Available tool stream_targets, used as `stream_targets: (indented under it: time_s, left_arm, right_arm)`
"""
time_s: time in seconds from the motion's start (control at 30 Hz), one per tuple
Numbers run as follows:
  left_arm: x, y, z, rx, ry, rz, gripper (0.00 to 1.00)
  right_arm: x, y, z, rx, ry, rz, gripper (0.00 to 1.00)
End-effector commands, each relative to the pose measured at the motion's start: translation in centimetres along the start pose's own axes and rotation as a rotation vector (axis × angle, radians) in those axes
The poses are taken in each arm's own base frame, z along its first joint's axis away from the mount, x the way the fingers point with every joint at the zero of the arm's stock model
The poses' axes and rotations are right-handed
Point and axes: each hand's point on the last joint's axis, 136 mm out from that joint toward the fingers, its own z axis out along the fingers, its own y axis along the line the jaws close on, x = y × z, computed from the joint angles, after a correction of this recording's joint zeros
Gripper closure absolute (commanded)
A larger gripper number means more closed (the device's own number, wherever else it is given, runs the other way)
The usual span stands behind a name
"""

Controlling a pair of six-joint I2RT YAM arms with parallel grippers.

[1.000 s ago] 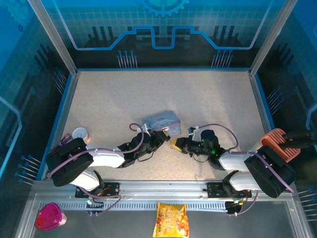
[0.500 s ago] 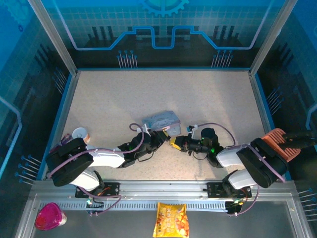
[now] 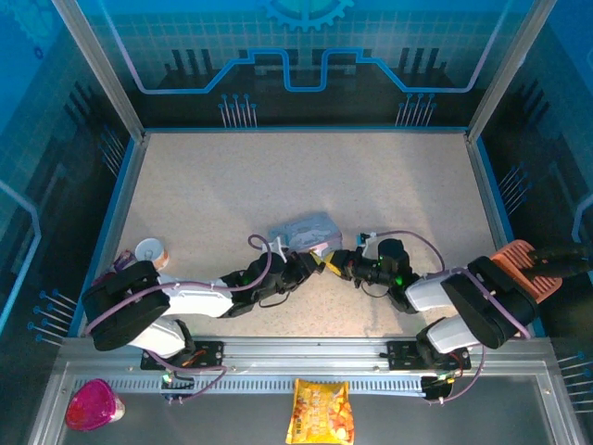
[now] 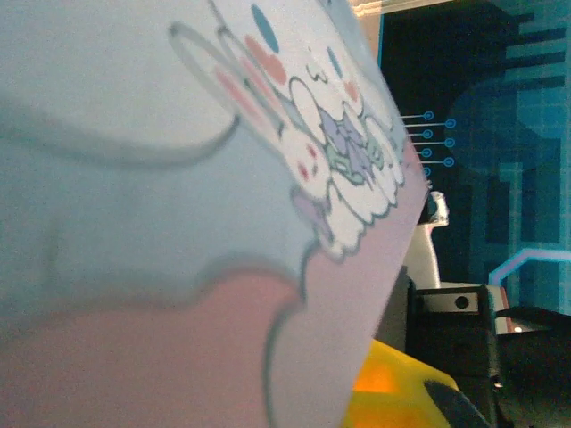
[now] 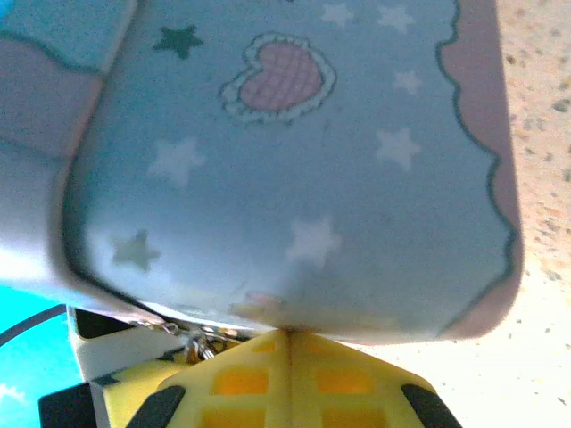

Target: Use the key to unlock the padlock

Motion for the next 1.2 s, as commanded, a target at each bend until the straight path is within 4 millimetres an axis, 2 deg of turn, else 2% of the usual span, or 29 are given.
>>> stream_targets:
  time_s: [0.0,0.07,0.17,0.27,0.37,0.5,0.67,0.83,1.0,1.17]
  left_arm:
    - [4.2,-6.9,-1.7,0.227,0.188,0.032,1.0]
    - [3.4,-6.5,-1.6,0.2,0.162,0.049,1.0]
    - [1.0,-4.5,-1.6,0.094,0.101,0.093,1.0]
    - [-1.4,-3.7,-1.6,0.05,0.058,0.145,1.0]
    - [-2.9,-3.1,-1.3,0.008,0.038,0.198,1.0]
    - [-4.5,-2.1,-0.7,-0.042,0.017,0.244,1.0]
    - [-6.1,-0.1,0.4,-0.112,0.007,0.274,1.0]
    - [-7.1,2.0,2.5,-0.151,0.023,0.27,1.0]
    - [-7.7,3.5,4.4,-0.153,0.048,0.239,1.0]
    - [-8.8,4.6,4.7,-0.166,0.043,0.223,1.0]
  right_arm:
    - [-3.0,1.9,-0.2,-0.018,-0.147,-0.06,1.0]
    - [-2.8,2.1,-0.4,-0.014,-0.145,-0.085,1.0]
    - [-2.5,1.4,-0.9,0.072,-0.137,-0.145,1.0]
    - [-2.1,0.9,-1.7,0.173,-0.133,-0.234,0.88]
    - [-1.8,0.6,-2.7,0.241,-0.136,-0.307,0.77]
    - [-1.3,-0.3,-3.4,0.322,-0.108,-0.364,0.72]
    - [-0.3,-0.9,-3.2,0.386,-0.062,-0.441,0.69]
    - [0.8,-0.8,-2.6,0.467,-0.032,-0.552,0.65]
    - [1.3,-0.8,-1.4,0.524,0.004,-0.631,0.62]
    - [1.9,-1.0,0.4,0.624,0.065,-0.745,0.61]
